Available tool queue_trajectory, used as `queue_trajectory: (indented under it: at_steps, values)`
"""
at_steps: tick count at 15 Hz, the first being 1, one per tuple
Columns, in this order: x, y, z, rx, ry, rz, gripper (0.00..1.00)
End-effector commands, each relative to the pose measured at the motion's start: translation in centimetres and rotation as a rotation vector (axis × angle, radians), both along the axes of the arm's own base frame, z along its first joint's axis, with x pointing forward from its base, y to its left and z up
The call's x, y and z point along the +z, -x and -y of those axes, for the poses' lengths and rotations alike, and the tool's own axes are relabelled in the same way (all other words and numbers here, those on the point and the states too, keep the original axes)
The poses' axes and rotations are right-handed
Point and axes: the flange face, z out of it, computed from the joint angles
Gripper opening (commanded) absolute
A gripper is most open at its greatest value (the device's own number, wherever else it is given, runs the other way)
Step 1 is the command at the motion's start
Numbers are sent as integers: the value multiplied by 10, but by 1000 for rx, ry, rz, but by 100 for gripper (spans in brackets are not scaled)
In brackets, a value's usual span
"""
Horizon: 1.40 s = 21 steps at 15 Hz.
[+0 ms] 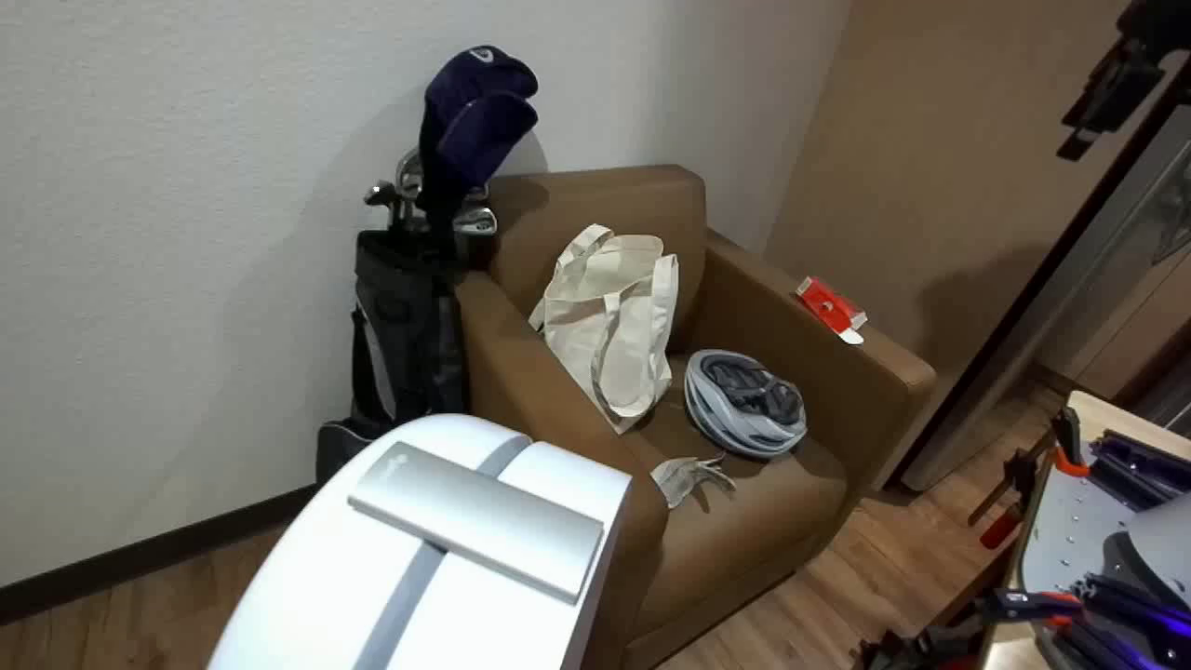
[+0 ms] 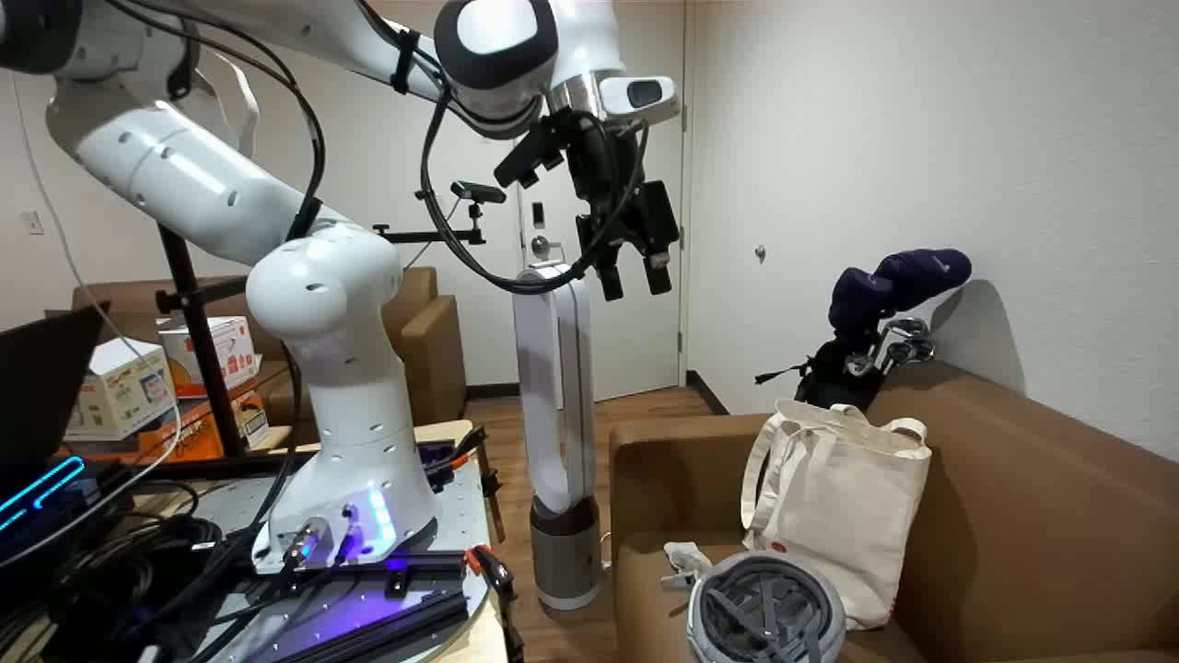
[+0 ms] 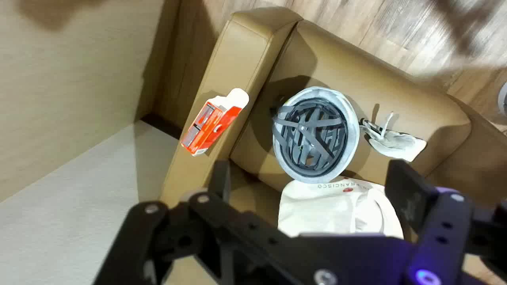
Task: Put the orange box in the back
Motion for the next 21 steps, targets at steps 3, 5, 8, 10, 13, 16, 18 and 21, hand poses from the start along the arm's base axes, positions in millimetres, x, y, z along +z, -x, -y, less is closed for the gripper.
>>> queue_trajectory:
  at_steps: [3,5,8,10,13,16,18,21]
  values:
    - [2,4,1,30,5,9,100]
    - [-4,-13,0,8,-30,-47,100]
    - [-34,-46,1,-63,-57,-188,100]
    - [-55,-61,9,-69,-76,-271,100]
    - [-89,-86,32,-112,-102,-354,100]
    - [-126,-109,68,-176,-131,-394,100]
    - [-151,-122,102,-253,-122,-379,100]
    - [-185,-139,140,-324,-131,-372,100]
